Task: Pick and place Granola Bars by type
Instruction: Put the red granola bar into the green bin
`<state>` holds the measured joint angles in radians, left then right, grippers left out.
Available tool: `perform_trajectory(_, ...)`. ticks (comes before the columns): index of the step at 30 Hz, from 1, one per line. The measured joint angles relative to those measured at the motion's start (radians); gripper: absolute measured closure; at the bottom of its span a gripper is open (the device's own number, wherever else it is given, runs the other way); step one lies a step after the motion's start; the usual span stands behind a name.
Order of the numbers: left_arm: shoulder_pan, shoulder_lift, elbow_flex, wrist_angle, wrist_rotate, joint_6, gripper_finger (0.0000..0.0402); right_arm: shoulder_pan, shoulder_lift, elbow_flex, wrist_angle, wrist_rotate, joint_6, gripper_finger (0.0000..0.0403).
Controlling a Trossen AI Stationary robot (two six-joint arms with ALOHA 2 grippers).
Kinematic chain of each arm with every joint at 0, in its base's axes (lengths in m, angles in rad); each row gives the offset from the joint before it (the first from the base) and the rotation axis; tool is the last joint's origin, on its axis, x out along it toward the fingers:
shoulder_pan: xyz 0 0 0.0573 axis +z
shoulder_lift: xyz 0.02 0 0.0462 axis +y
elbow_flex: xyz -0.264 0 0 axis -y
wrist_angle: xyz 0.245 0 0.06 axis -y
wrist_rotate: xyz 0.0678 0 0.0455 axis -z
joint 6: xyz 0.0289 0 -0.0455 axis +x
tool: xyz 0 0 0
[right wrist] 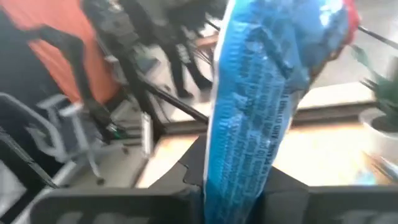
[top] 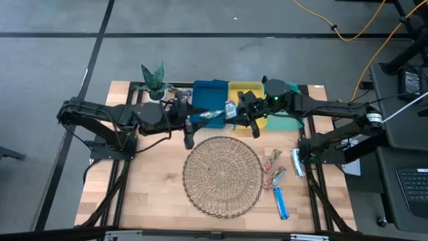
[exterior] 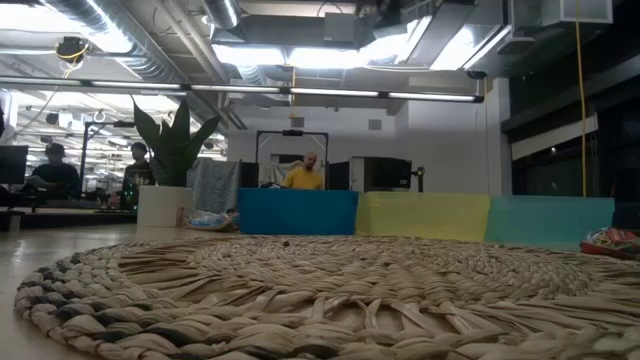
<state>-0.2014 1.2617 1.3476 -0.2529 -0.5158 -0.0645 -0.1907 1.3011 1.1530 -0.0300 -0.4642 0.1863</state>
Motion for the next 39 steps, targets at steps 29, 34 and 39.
perform_trajectory(29,0.035,0.162,-0.002,-0.043,0.02,-0.166,0.0232,-0.469,-0.394,0.0,-0.853,0.351,-0.188,0.0365)
perform_trajectory(34,0.059,0.164,-0.002,-0.06,0.01,-0.191,0.0232,-0.611,-0.376,-0.002,-0.94,0.351,-0.275,0.036)
perform_trajectory(39,0.093,0.164,-0.002,-0.065,0.009,-0.231,0.0231,-0.747,-0.314,-0.002,-1.014,0.351,-0.354,0.0376)
